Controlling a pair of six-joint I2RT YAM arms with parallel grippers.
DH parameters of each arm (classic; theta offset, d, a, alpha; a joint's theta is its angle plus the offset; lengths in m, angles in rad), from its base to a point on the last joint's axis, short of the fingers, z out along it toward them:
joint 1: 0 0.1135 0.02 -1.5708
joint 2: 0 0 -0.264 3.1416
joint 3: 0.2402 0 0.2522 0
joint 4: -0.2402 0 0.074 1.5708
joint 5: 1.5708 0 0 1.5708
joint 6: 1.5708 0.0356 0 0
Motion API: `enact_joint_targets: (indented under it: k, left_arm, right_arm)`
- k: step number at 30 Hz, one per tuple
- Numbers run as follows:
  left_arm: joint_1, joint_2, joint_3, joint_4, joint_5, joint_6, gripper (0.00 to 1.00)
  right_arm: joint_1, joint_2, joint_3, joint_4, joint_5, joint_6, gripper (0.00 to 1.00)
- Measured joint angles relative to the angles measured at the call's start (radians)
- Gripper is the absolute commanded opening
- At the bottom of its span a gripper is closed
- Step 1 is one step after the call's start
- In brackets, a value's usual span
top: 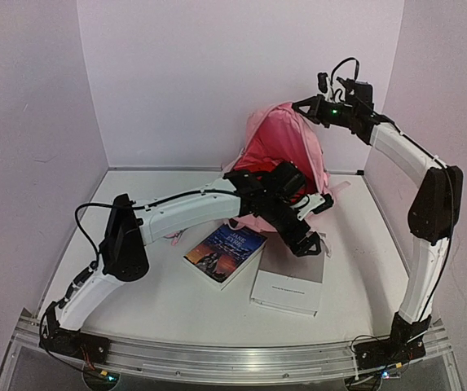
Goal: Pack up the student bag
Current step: Place the files in the student bag, then pick up the book from the center of the board.
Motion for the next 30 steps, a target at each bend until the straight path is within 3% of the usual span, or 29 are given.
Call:
enact_joint_targets:
  k: [4,8,9,10,14,18,21,27,30]
  left_arm:
    - [-0.019,-0.011,-0.089,0.059,-0.025,0.013,0.98]
    - [-0.023,-0.079,-0.309,0.131,-0.071,-0.011,0.98]
    - [-0.022,-0.107,-0.370,0.149,-0.083,-0.026,0.98]
    - [-0.020,-0.142,-0.432,0.163,-0.095,-0.044,0.98]
    - [-0.010,-0.314,-0.642,0.243,-0.139,-0.139,1.00]
    - [-0.003,-0.504,-0.802,0.327,-0.179,-0.235,1.00]
    - [0.001,-0.615,-0.901,0.401,-0.205,-0.296,1.00]
    - [0.007,-0.766,-1.116,0.485,-0.258,-0.412,1.00]
    - [0.010,-0.816,-1.207,0.506,-0.284,-0.460,1.00]
  right_arm:
    - [0.000,-0.012,-0.062,0.031,-0.022,-0.010,0.00]
    - [0.001,-0.061,-0.205,0.050,-0.073,-0.015,0.00]
    - [0.003,-0.072,-0.236,0.052,-0.084,-0.016,0.04]
    - [0.005,-0.083,-0.267,0.052,-0.096,-0.017,0.11]
    - [0.017,-0.134,-0.382,0.047,-0.132,-0.030,0.67]
    - [0.014,-0.187,-0.469,-0.013,-0.148,-0.072,0.97]
    - [0.002,-0.242,-0.480,-0.160,-0.155,-0.204,0.98]
    - [-0.054,-0.408,-0.437,-0.660,-0.101,-0.677,0.98]
    - [-0.096,-0.480,-0.484,-0.828,-0.034,-0.914,0.98]
